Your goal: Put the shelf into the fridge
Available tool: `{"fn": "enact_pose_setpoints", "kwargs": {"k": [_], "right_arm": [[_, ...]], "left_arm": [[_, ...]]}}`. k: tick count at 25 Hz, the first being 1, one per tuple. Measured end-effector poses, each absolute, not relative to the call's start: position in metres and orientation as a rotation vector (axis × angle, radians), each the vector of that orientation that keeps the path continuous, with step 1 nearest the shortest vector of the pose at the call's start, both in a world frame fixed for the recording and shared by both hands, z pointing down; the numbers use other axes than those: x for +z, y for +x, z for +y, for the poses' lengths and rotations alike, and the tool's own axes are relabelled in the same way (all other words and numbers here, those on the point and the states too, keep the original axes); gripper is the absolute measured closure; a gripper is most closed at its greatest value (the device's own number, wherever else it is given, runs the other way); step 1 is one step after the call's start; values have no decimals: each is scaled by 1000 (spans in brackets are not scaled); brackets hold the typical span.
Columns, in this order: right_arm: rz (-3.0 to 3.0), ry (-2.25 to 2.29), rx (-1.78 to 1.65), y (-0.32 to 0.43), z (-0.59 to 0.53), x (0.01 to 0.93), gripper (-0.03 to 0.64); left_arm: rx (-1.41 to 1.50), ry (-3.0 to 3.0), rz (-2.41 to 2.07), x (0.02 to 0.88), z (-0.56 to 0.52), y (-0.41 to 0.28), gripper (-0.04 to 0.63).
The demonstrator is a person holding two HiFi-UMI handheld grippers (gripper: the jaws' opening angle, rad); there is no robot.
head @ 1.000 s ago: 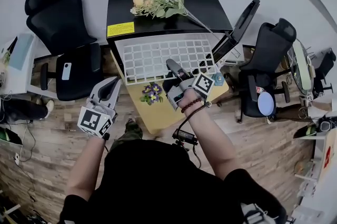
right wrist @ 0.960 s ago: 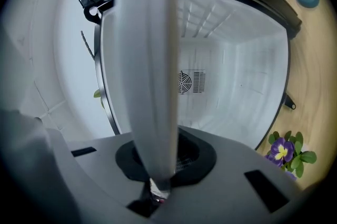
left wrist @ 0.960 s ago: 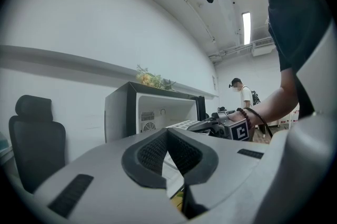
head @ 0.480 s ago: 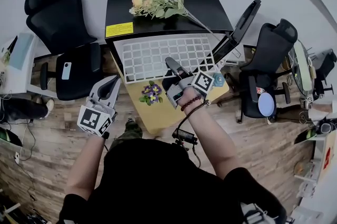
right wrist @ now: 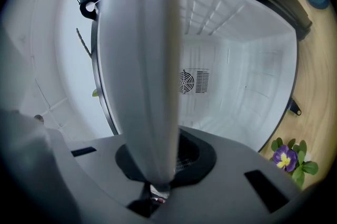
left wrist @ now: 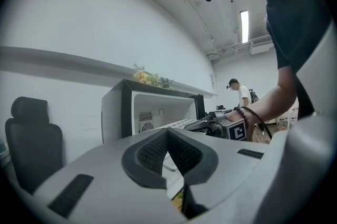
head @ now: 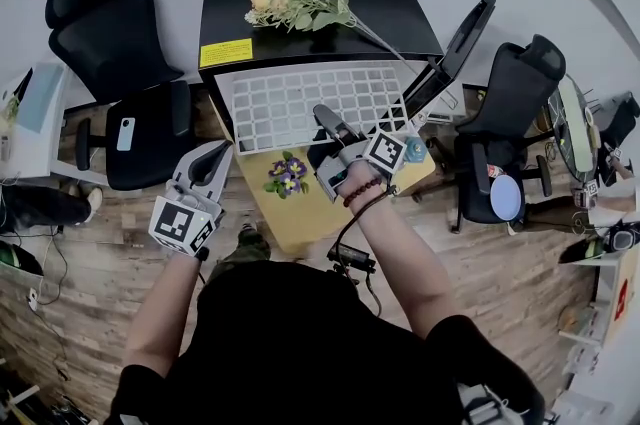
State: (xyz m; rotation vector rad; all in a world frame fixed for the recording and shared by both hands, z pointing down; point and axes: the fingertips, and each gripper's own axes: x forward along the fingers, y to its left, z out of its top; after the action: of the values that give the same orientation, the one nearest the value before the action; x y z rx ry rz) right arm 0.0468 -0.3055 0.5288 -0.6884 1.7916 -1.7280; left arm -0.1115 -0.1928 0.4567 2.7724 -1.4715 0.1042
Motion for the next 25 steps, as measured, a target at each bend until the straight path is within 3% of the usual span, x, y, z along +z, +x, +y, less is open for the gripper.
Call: {"fn": "enact_pose_setpoints", "kwargs": {"k": [25], "right_arm": [[1814,-761,-1732,35,-349,527,577]], "left_arm": [[95,2756,-1478,457,-210,-119,577]]}}
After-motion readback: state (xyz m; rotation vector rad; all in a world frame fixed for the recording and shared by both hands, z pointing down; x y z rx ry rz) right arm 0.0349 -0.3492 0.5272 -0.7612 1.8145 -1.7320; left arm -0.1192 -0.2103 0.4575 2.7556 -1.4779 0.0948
